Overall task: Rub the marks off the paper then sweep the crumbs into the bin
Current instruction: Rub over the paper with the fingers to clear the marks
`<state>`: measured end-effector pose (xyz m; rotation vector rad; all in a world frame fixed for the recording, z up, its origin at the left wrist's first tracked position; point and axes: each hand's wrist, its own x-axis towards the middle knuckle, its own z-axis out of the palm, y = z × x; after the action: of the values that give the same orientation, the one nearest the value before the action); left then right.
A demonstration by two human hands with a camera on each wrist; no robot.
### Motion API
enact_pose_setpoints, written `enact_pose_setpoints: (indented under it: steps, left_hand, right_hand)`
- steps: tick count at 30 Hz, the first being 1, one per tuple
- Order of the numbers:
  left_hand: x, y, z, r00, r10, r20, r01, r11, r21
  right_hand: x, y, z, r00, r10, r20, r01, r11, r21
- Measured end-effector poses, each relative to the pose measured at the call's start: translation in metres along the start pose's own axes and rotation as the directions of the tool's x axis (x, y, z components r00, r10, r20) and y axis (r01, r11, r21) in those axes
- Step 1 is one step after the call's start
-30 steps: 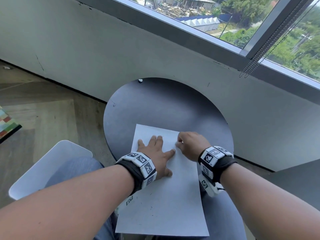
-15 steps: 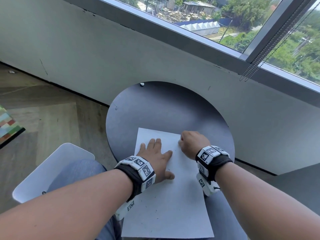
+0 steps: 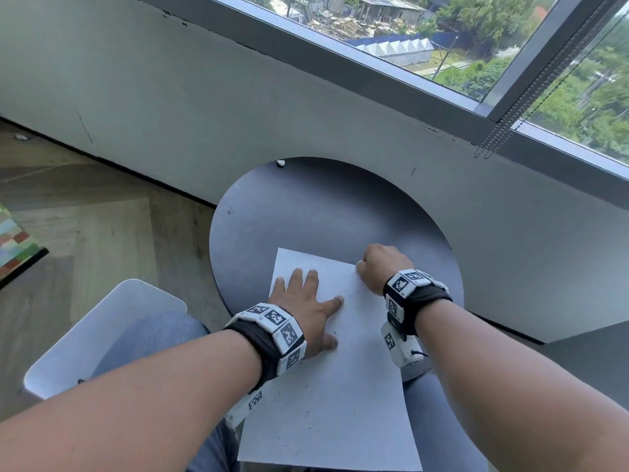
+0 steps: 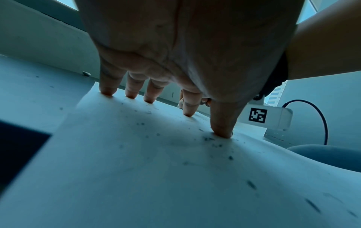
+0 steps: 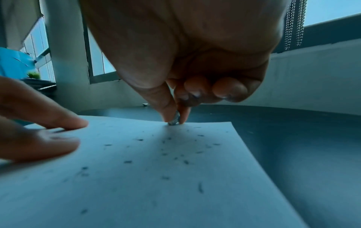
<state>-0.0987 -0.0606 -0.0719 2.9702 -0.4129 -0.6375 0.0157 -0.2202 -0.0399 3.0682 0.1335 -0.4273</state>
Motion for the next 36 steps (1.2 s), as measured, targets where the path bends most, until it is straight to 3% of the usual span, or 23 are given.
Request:
enact_pose_setpoints:
  steps: [8, 14, 16, 21, 23, 28, 31, 36]
  left_hand:
    - [0.0, 0.0, -0.001, 1.0, 0.011, -0.002, -0.011, 1.0, -0.015]
    - [0.0, 0.0, -0.001, 1.0, 0.01, 0.001, -0.01, 1.0, -0.016]
    - [0.0, 0.0, 0.0, 1.0, 0.01, 0.002, -0.01, 1.0, -0.018]
    - [-0.001, -0.001, 0.001, 1.0, 0.01, -0.003, -0.01, 1.0, -0.018]
    - [0.0, -0.001, 0.001, 1.0, 0.011, -0.003, -0.011, 1.0, -0.02]
    - [0.001, -0.002, 0.003, 1.0, 0.012, -0.003, -0.012, 1.0, -0.024]
    - [0.001, -0.002, 0.003, 1.0, 0.012, 0.001, -0.012, 1.0, -0.02]
    - [0.001, -0.002, 0.002, 1.0, 0.019, -0.006, -0.019, 1.0, -0.025]
  right_hand:
    - [-0.013, -0.04, 0.015, 0.986, -0.169, -0.003, 0.169, 0.986, -0.006]
    - [0.003, 0.002, 0.004, 1.0, 0.0, 0.004, 0.0, 1.0, -0.028]
    - [0.001, 0.005, 0.004, 1.0, 0.004, 0.001, -0.004, 1.0, -0.027]
    - [-0.018, -0.02, 0.016, 0.971, -0.238, -0.022, 0.237, 0.971, -0.023]
    - [-0.02, -0.025, 0.017, 0.961, -0.276, -0.015, 0.275, 0.96, -0.05]
    - [-0.004, 0.002, 0.005, 0.995, -0.099, 0.003, 0.099, 0.992, -0.073]
    - [-0.002, 0.008, 0.001, 0.998, -0.06, -0.004, 0.059, 0.995, -0.084]
    - [-0.018, -0.032, 0.014, 0.963, -0.271, 0.01, 0.271, 0.961, -0.063]
